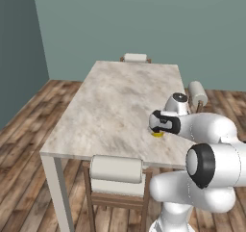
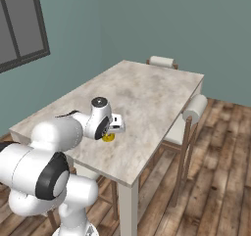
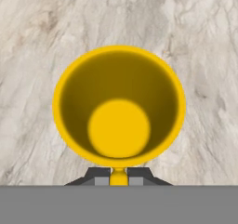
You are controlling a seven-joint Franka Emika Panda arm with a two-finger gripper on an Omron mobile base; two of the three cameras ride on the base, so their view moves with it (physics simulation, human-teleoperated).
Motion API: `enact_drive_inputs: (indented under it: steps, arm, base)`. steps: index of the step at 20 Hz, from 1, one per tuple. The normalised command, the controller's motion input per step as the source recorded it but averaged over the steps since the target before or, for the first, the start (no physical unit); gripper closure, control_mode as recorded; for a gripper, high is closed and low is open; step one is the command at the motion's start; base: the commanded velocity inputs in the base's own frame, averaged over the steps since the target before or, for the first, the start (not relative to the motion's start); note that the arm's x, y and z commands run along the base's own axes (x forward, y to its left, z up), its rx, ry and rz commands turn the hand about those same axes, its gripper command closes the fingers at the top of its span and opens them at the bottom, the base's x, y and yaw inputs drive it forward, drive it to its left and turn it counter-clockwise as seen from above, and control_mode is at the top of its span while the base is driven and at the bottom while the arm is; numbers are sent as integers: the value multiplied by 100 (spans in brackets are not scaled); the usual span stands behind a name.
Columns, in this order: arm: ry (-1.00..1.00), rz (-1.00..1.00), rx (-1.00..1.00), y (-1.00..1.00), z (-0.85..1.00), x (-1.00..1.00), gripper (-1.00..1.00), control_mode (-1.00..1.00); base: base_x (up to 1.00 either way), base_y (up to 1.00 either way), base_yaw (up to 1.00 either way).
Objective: Clear the mugs and bowl far away from the sink.
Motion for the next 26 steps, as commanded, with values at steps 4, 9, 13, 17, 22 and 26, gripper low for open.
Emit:
enact_drive_inputs:
  steps: [4,9,13,17,22,26]
  arm:
    - [0,4,0,0,-29,3,100,-100]
    - [0,3,0,0,-30,0,100,-100]
    - [0,3,0,0,-34,0,100,-100]
    - [0,3,0,3,-35,0,-100,-100]
    - [-3,2,-1,15,-30,0,-100,-100]
    - [-5,0,-1,1,2,-1,-100,-100]
  base:
    - [0,0,0]
    - [0,0,0]
    - [0,0,0]
    - [0,0,0]
    - [0,0,0]
    - [0,0,0]
